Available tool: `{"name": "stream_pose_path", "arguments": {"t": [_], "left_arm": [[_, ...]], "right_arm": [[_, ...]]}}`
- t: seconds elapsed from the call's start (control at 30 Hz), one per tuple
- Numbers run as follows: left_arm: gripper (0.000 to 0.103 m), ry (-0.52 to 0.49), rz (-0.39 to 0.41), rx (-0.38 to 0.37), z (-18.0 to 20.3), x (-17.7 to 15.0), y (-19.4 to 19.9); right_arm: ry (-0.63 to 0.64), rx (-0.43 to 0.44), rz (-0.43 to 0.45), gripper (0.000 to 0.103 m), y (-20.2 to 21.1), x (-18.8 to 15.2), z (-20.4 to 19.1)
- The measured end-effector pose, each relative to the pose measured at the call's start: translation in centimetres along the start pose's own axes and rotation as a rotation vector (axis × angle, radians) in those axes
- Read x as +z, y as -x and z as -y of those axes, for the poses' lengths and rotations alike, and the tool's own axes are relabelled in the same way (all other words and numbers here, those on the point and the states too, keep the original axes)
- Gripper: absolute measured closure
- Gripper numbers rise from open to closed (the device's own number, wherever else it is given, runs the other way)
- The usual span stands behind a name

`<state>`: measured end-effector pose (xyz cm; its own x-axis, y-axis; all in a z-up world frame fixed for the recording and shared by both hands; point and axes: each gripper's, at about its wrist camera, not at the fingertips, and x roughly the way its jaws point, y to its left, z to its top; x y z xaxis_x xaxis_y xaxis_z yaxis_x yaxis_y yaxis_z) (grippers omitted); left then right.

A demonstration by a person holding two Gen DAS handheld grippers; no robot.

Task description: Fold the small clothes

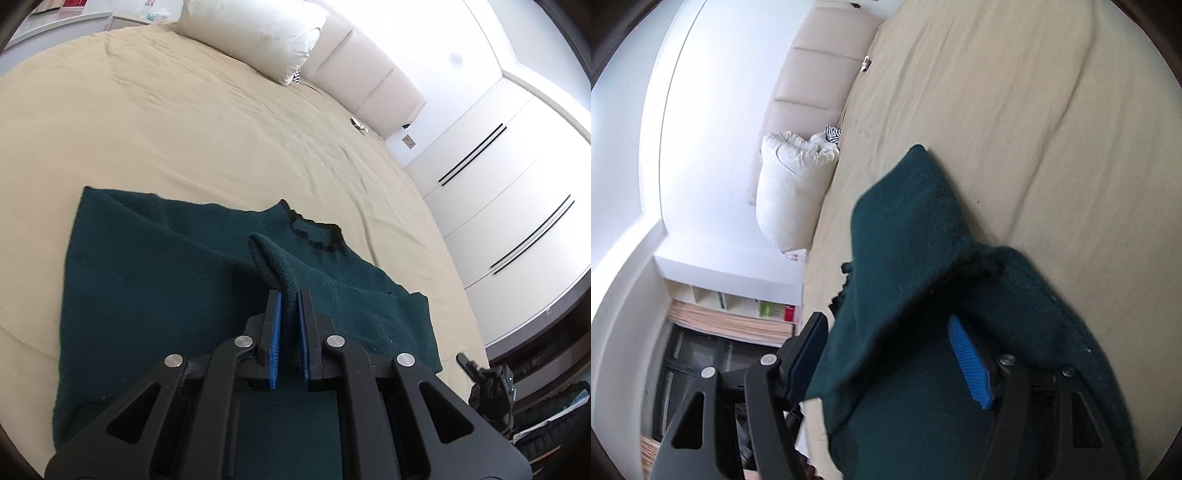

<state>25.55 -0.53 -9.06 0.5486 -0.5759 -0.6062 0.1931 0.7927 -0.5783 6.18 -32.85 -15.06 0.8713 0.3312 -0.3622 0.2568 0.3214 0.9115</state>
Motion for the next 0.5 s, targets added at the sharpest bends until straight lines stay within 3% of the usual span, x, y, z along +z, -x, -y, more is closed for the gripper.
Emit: {"name": "stream_pose_path", "arguments": {"t": [0.17,0.37,0.5], "left_arm": [[0.095,0.025,0.017,-0.030,-2.7,-1.8,3.3],[0.095,-0.005,-0.003,-0.036,-2.1,-2.3,1.6],[0.095,-0.028,0.000,-0.034,-1.0,-1.9,1.2]], "right_arm": [[-0.036,0.033,0.019,0.030,-1.0,0.9,-0.5],[-0.079,0.048,0.004,0.027,-1.5,1.4,-0.4],[-0.171,0.114,0.027,0.027,-0.7,0.7,1.4]]}}
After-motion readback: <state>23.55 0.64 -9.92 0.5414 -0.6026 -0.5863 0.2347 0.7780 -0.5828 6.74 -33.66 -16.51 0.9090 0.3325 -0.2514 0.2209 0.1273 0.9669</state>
